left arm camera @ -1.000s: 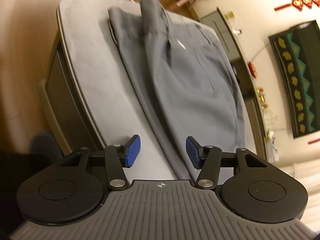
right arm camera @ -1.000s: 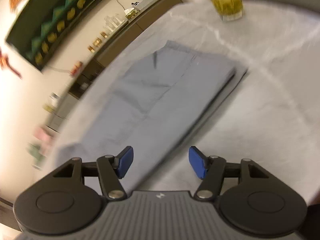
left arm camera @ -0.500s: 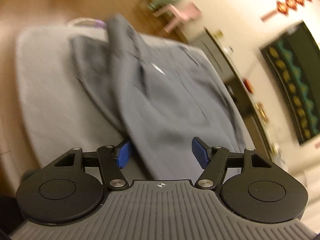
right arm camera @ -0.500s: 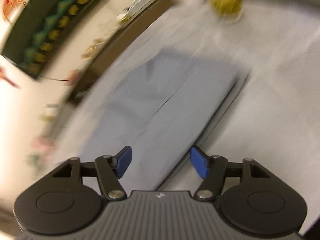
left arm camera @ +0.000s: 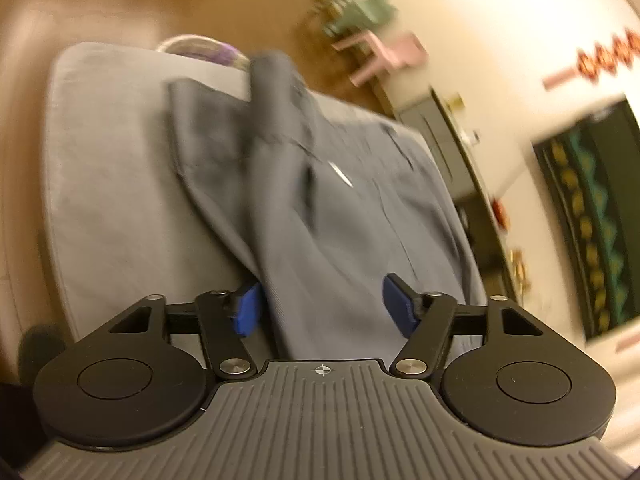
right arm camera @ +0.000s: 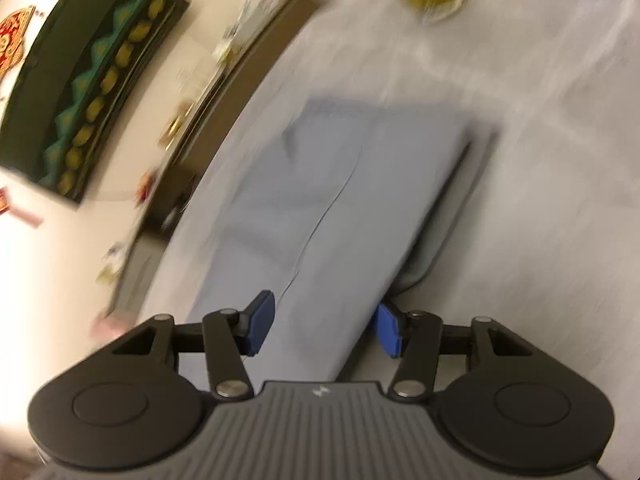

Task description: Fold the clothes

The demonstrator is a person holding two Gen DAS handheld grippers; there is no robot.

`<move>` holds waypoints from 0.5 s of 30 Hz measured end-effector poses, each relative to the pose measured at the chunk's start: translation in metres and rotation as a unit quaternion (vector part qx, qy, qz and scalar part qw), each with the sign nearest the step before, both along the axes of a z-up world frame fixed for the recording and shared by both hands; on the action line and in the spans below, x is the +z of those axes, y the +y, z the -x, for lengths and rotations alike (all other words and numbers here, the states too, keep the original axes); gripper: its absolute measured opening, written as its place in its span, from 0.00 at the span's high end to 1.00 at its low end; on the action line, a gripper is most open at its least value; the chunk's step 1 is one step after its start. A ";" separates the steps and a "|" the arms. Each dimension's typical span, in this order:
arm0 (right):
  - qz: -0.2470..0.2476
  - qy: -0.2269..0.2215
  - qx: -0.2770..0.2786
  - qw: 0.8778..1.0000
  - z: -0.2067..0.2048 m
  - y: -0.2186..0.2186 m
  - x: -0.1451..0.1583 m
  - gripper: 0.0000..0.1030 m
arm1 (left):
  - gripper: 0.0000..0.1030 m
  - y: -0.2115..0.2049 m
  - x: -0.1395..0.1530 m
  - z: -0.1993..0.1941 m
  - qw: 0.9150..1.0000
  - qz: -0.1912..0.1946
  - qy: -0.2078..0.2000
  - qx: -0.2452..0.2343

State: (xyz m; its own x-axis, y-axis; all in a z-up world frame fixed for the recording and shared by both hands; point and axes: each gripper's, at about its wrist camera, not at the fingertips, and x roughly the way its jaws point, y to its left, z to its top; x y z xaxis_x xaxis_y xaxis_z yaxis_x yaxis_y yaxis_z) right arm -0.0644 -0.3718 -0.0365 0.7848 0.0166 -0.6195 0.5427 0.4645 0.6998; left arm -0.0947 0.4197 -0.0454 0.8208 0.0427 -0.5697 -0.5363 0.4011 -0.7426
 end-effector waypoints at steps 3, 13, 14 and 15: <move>-0.026 -0.018 0.080 0.996 -0.018 0.013 -0.003 0.39 | 0.47 -0.010 0.004 -0.012 0.998 -0.035 0.014 -0.045; -0.029 -0.019 0.002 0.999 -0.019 -0.010 -0.007 0.59 | 0.68 0.002 -0.008 -0.014 0.999 0.014 0.003 -0.041; -0.025 -0.020 -0.019 0.999 -0.015 -0.013 -0.006 0.58 | 0.70 0.005 -0.008 -0.010 1.000 0.017 0.002 -0.026; -0.035 -0.016 0.006 0.999 -0.017 -0.012 -0.006 0.56 | 0.70 0.009 -0.009 -0.005 1.000 0.023 0.001 -0.007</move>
State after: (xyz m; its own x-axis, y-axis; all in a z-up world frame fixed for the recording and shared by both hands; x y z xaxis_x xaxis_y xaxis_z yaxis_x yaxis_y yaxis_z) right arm -0.0475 -0.3834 -0.0422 0.8041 0.0681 -0.5906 0.5140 0.4193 0.7483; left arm -0.0893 0.4284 -0.0543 0.8203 0.0044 -0.5719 -0.5319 0.3734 -0.7601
